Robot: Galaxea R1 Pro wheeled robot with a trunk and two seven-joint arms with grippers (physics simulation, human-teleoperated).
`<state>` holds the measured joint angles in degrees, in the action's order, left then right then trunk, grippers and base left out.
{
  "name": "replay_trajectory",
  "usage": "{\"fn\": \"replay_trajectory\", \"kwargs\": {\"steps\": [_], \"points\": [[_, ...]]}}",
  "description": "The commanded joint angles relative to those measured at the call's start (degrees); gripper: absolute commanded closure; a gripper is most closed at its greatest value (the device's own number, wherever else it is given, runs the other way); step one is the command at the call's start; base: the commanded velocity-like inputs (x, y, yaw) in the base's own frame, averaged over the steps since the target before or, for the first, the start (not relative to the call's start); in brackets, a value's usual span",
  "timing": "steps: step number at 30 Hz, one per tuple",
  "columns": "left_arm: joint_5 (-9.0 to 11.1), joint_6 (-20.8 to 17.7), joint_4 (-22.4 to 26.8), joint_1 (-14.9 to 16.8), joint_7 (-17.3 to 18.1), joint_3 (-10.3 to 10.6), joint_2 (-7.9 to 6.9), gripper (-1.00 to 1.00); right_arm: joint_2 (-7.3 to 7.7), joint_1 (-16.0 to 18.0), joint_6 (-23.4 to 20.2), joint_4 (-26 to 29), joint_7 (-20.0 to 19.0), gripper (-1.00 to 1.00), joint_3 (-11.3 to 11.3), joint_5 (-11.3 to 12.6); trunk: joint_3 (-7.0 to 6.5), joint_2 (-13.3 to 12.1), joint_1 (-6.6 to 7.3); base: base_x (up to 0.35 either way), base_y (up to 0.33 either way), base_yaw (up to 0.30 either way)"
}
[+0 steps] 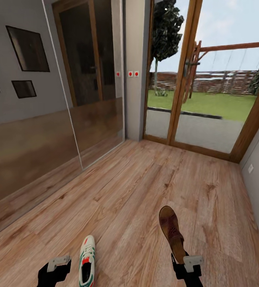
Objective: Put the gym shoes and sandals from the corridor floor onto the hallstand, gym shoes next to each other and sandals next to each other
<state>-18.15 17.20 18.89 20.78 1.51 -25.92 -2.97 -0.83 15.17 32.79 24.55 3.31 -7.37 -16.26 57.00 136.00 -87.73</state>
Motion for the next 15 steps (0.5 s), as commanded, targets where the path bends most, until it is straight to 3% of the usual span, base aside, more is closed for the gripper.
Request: {"fn": "replay_trajectory", "kwargs": {"steps": [1, 15], "points": [[-0.57, 0.28, -0.13, 0.05, 0.16, -0.46, 0.06, -1.00, -0.05, 0.04, 0.17, -0.04, 0.29, 1.00, -0.28, -0.62, 0.05, 0.02, 0.01, 0.007, -0.005, 0.000], [-0.57, 0.29, -0.14, 0.05, 0.16, -0.53, 0.01, -1.00, -0.05, 0.04, 0.17, -0.04, 0.29, 1.00, -0.28, -0.62, 0.05, 0.02, 0.01, 0.001, -0.086, 0.000]]}}
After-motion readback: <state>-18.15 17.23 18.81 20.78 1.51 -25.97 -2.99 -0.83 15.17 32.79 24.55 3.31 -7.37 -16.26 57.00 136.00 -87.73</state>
